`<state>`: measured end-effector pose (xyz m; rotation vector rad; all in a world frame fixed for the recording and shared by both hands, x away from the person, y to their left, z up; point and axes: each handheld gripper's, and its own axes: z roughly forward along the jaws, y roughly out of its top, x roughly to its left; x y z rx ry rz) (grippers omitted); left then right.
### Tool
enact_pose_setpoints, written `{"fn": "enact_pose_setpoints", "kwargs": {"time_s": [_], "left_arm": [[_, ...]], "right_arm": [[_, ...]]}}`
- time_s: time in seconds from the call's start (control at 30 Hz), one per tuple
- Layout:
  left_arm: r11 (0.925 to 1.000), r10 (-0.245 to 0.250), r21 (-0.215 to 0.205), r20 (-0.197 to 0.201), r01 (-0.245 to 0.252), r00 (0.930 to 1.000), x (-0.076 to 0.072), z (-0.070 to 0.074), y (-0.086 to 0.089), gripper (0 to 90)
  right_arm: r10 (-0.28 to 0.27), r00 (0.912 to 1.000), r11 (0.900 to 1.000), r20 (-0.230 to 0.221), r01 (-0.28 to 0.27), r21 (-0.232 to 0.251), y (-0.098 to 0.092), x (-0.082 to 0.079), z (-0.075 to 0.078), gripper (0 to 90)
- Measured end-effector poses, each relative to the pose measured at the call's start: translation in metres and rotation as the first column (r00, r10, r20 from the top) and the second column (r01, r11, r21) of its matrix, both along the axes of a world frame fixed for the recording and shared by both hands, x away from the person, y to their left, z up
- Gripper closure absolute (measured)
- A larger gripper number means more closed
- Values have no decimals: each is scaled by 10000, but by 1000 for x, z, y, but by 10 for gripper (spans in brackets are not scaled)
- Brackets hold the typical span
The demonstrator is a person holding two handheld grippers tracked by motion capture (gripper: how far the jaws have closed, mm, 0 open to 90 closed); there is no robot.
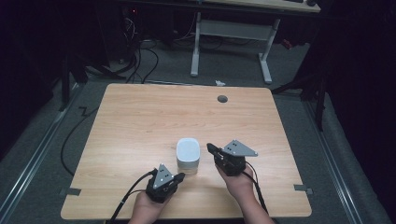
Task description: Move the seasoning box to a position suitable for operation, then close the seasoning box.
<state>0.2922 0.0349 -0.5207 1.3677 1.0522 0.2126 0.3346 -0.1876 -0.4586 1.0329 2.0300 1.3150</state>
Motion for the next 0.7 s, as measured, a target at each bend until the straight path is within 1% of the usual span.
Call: {"fn": "enact_pose_setpoints", "kwargs": {"time_s": [0.1, 0.17, 0.23, 0.3, 0.37, 0.5, 0.57, 0.63, 0.67, 0.7], "left_arm": [[9999, 145, -21, 89, -145, 9999, 0, 6, 14, 877], [9997, 253, -1, 259, -253, 9993, -2, 10, 22, 870], [9991, 413, -61, 305, -411, 9987, -2, 13, 35, 850], [9975, 706, -88, 281, -704, 9971, 2, 12, 47, 827], [9939, 1103, -105, 188, -1101, 9937, 9, 10, 58, 795], [9827, 1853, -96, 139, -1852, 9826, 23, 6, 80, 723], [9740, 2256, 179, 238, -2260, 9739, 31, 3, 93, 699], [9620, 2668, 502, 353, -2683, 9631, 36, 0, 105, 667], [9620, 2668, 502, 353, -2683, 9631, 36, 0, 105, 650], [9471, 3059, 888, 429, -3086, 9511, 41, -5, 120, 632]], "right_arm": [[-199, 9998, 9998, -77, 200, 35, -8, 1, -5, 894], [-338, 9992, 9994, -195, 339, 53, -13, 2, -8, 891], [-411, 9987, 9991, -290, 410, -46, -18, 3, -10, 882], [-504, 9980, 9987, -368, 500, -119, -22, 4, -12, 873], [-609, 9972, 9981, -426, 603, -141, -27, 4, -15, 859], [-954, 9936, 9954, -606, 949, -113, -40, 3, -22, 842], [-1140, 9911, 9935, -690, 1133, -151, -48, 2, -27, 835], [-1346, 9873, 9908, -839, 1332, -224, -57, 0, -33, 827], [-1454, 9852, 9893, -910, 1439, -224, -61, -1, -35, 824], [-1569, 9827, 9876, -983, 1556, -211, -66, -3, -38, 818]]}}
